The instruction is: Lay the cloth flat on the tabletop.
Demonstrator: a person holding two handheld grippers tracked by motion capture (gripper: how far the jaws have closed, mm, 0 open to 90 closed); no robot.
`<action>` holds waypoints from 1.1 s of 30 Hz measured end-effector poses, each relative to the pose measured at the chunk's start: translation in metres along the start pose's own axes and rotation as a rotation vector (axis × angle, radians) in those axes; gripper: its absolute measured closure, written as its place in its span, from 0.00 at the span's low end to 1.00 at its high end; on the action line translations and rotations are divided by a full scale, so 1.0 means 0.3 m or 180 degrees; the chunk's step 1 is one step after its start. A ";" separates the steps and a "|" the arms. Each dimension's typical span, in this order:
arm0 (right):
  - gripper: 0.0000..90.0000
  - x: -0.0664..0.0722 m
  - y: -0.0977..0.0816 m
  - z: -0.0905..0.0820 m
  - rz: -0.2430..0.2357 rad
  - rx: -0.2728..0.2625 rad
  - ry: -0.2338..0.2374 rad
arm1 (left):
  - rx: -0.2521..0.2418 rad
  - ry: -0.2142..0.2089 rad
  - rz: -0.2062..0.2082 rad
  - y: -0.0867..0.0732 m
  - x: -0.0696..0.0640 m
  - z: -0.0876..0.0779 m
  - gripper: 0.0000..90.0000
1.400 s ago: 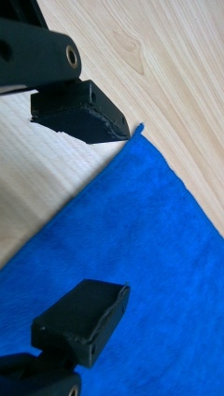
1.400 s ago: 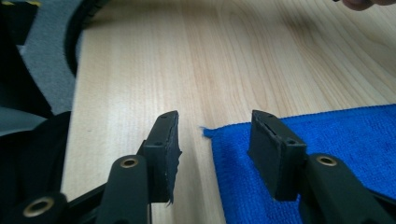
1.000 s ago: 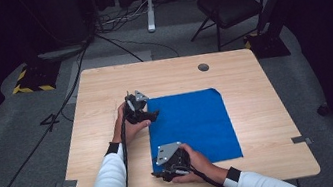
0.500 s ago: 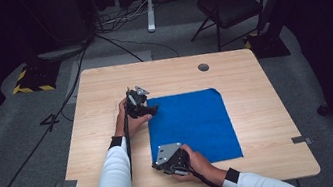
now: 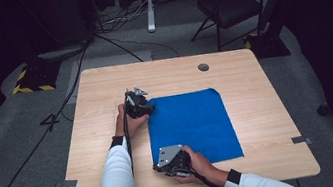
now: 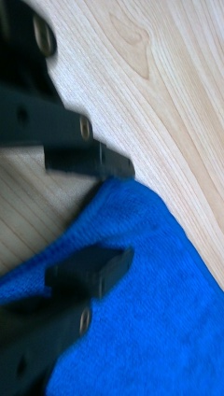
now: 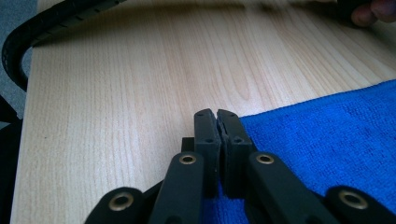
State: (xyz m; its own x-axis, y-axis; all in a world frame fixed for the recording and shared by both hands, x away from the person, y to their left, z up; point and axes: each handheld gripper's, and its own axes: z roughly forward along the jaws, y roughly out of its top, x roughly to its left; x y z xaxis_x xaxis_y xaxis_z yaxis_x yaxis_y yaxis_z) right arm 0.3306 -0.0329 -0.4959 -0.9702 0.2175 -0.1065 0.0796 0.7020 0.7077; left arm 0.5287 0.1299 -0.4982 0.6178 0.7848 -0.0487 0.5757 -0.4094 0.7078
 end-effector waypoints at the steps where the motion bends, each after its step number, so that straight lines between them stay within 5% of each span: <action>1: 0.98 -0.001 0.000 -0.001 -0.0002 0.0003 0.0013 | 0.0007 -0.0020 0.0003 0.001 0.002 -0.001 0.71; 8: 0.98 0.001 -0.005 -0.001 -0.0011 -0.0031 -0.0011 | 0.0021 -0.0067 0.0097 0.006 -0.007 0.001 0.96; 16: 0.98 -0.016 0.002 -0.004 0.0019 -0.0104 -0.0035 | 0.0017 0.0096 0.0057 0.013 0.001 -0.019 0.97; 33: 0.99 -0.019 0.049 -0.004 -0.0072 -0.0156 -0.0022 | 0.0004 0.0148 0.0020 0.023 0.053 -0.071 0.97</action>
State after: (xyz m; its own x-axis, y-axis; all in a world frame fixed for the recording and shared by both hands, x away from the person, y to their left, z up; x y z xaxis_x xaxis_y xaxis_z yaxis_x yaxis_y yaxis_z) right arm 0.3370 -0.0245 -0.4840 -0.9700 0.2068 -0.1276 0.0463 0.6728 0.7384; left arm 0.5312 0.1495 -0.4789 0.5961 0.8029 -0.0114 0.5726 -0.4151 0.7070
